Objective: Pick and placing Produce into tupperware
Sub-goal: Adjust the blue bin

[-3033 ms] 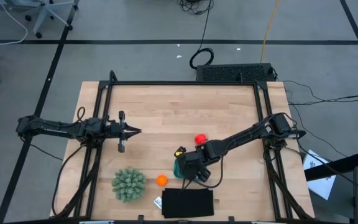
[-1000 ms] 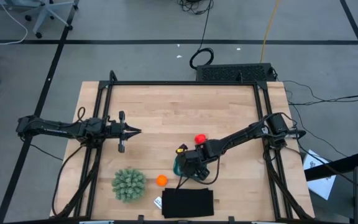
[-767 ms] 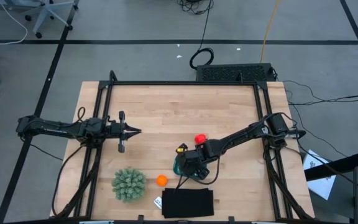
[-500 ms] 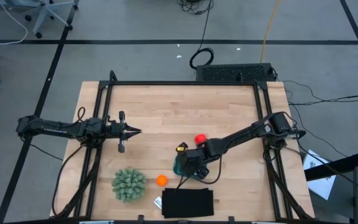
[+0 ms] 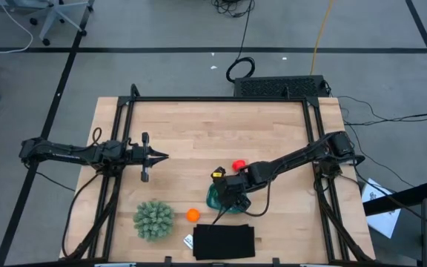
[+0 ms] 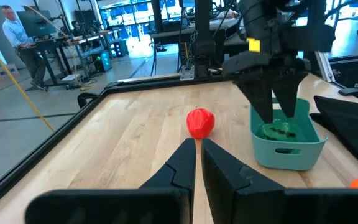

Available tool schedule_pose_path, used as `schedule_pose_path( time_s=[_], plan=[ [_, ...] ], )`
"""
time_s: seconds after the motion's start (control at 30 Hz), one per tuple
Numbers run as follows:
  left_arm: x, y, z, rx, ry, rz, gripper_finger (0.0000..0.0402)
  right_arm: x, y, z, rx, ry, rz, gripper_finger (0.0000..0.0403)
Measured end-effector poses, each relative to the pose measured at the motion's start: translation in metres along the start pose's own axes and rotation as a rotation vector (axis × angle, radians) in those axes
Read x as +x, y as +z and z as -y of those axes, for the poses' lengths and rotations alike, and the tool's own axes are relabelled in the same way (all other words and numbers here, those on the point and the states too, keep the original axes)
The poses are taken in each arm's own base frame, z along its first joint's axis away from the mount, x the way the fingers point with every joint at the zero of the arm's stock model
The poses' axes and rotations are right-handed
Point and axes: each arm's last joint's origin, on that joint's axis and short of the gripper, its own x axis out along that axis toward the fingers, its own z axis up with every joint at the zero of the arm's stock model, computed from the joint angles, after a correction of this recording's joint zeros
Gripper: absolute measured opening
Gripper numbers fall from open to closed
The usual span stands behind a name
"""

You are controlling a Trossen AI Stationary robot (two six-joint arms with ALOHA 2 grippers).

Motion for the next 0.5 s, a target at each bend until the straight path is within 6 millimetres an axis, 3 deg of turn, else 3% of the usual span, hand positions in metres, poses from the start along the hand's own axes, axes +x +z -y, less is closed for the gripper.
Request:
schedule_pose_path(
  time_s=[0.27,0.5],
  plan=[
    [0.0,0.0,0.0,0.0,0.0,0.0,0.0031,-0.027,0.005,0.012,0.046,-0.063,0.094,0.0333],
    [0.0,0.0,0.0,0.0,-0.001,0.0,0.0031,-0.031,0.001,0.024,0.123,-0.088,0.106,0.0294]
  ],
)
